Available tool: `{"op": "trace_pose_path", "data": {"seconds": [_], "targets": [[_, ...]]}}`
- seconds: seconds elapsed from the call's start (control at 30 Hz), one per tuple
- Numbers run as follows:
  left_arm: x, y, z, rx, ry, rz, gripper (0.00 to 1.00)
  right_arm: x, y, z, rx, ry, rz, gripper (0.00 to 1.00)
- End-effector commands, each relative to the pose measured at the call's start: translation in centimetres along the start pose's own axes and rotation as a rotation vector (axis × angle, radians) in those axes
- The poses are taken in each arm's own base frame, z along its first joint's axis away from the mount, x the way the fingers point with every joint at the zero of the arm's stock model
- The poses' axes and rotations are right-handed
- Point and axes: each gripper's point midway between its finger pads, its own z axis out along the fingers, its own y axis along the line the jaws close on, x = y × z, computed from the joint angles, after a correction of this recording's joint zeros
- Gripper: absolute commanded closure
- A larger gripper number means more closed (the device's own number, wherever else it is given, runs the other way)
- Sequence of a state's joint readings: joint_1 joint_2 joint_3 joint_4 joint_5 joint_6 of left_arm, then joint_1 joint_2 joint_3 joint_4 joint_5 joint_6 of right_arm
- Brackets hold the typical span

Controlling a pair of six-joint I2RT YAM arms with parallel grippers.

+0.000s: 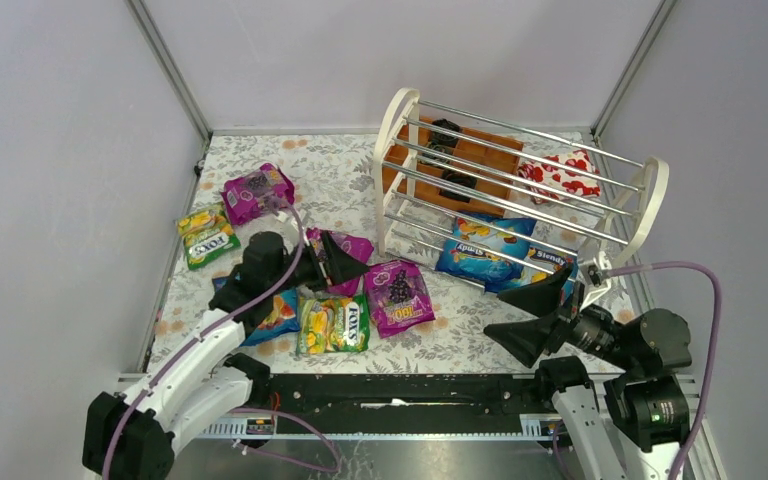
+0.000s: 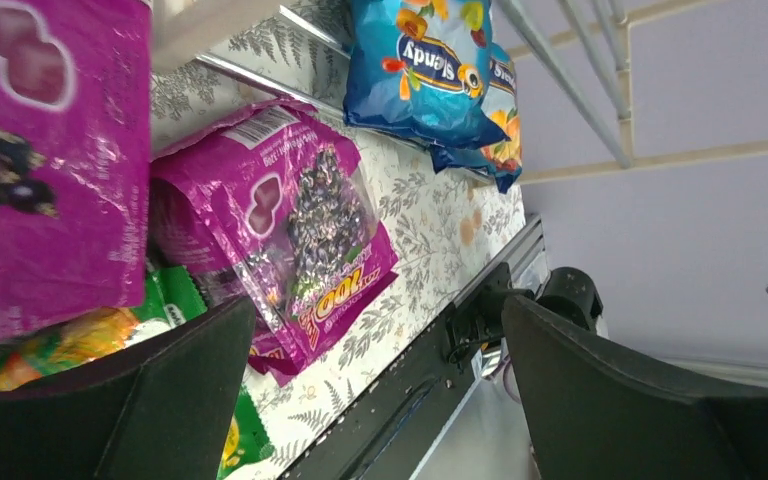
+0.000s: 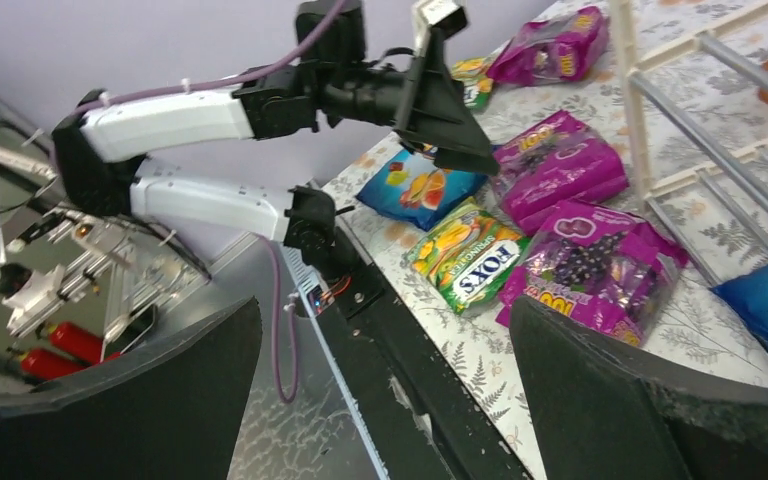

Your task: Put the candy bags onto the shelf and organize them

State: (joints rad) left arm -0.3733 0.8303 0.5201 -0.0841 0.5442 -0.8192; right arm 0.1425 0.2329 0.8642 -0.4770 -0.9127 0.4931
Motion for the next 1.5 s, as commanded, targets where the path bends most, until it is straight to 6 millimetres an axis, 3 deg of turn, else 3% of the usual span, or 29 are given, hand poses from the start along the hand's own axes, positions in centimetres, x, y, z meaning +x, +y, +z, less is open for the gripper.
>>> {"op": "trace_pose_path", "data": {"seconds": [0.0, 0.07, 0.23, 0.47, 0.6, 0.77, 1.07, 1.2, 1.3, 1.4, 1.47], "targets": [[-0.2, -0.8, 1.8, -0.011, -0.081, 0.022, 0.01, 1.5, 1.1, -0.1, -0.111, 0.044, -0.005, 0.0], [0.7, 1.4, 2.5, -0.14, -0.099, 0.013, 0.01, 2.7, -0.6, 0.3, -0.066, 0.058, 0.036, 0.0], [1.9, 4.9, 3.2, -0.293, -0.152, 0.016, 0.01, 5.5, -5.5, 1.7, 0.053, 0.078, 0.181, 0.0], [3.3, 5.2, 5.3, -0.279, -0.108, 0.015, 0.06, 8.4, -8.6, 2.9, 0.073, 0.131, 0.31, 0.0], [4.8, 5.7, 6.3, -0.29, -0.088, 0.011, 0.16, 8.5, -9.7, 3.1, 0.12, 0.126, 0.306, 0.0], [5.1, 6.2, 7.3, -0.326, -0.09, 0.049, 0.3, 8.6, -10.5, 3.3, 0.143, 0.116, 0.316, 0.0], [6.6, 7.6, 9.2, -0.364, -0.046, 0.069, 0.27, 8.8, -11.1, 3.3, 0.169, 0.101, 0.318, 0.0], [6.8, 7.4, 9.7, -0.345, -0.042, 0.065, 0.41, 9.3, -11.5, 3.1, 0.191, 0.11, 0.323, 0.0], [6.5, 7.0, 9.8, -0.329, -0.05, 0.069, 0.58, 9.5, -12.0, 3.0, 0.223, 0.114, 0.325, 0.0], [6.2, 5.9, 9.8, -0.295, -0.055, 0.066, 0.74, 9.6, -12.3, 2.8, 0.247, 0.116, 0.331, 0.0], [5.8, 5.0, 9.7, -0.268, -0.059, 0.066, 0.79, 9.6, -12.4, 2.8, 0.256, 0.115, 0.333, 0.0]]}}
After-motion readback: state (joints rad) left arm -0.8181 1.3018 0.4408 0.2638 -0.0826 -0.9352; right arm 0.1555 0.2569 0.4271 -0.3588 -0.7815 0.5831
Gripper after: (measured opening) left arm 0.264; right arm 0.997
